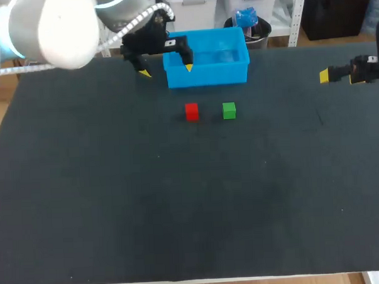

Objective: Use the left arm to pick the red cube and place it into the blue plastic box first, then use the right arm to grasp the green cube and put it into the same blue plastic box after the first action is fully finished.

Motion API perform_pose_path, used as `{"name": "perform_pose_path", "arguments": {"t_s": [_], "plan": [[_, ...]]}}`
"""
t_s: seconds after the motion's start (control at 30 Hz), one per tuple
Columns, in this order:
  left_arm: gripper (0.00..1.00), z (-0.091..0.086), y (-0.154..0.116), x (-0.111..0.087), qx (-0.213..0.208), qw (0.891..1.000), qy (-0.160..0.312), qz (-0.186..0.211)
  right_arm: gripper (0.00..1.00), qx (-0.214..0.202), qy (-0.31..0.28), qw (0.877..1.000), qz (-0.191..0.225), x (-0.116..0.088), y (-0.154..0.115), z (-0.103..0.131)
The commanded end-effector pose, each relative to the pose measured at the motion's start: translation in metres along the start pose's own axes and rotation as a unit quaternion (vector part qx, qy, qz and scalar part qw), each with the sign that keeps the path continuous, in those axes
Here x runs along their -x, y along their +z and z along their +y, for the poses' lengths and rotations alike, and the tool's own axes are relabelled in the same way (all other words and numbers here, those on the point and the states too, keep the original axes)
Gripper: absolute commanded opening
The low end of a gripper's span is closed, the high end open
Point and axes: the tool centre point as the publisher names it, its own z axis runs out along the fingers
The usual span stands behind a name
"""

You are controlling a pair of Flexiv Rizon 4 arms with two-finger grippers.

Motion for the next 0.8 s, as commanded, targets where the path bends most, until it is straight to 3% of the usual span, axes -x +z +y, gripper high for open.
{"name": "perform_pose_path", "arguments": {"t_s": [0.03, 0.67, 0.8], "plan": [[1.0, -0.003, 0.006, 0.009, 0.038, 0.999, -0.002, 0.027, 1.0, 0.0, 0.0, 1.0, 0.0, 0.0, 0.0, 0.0], [1.0, -0.002, 0.005, 0.009, 0.029, 0.999, 0.001, 0.024, 1.0, 0.0, 0.0, 1.0, 0.0, 0.0, 0.0, 0.0], [1.0, -0.014, 0.013, 0.009, 0.038, 0.999, 0.003, 0.032, 1.0, 0.0, 0.0, 1.0, 0.0, 0.0, 0.0, 0.0]]}}
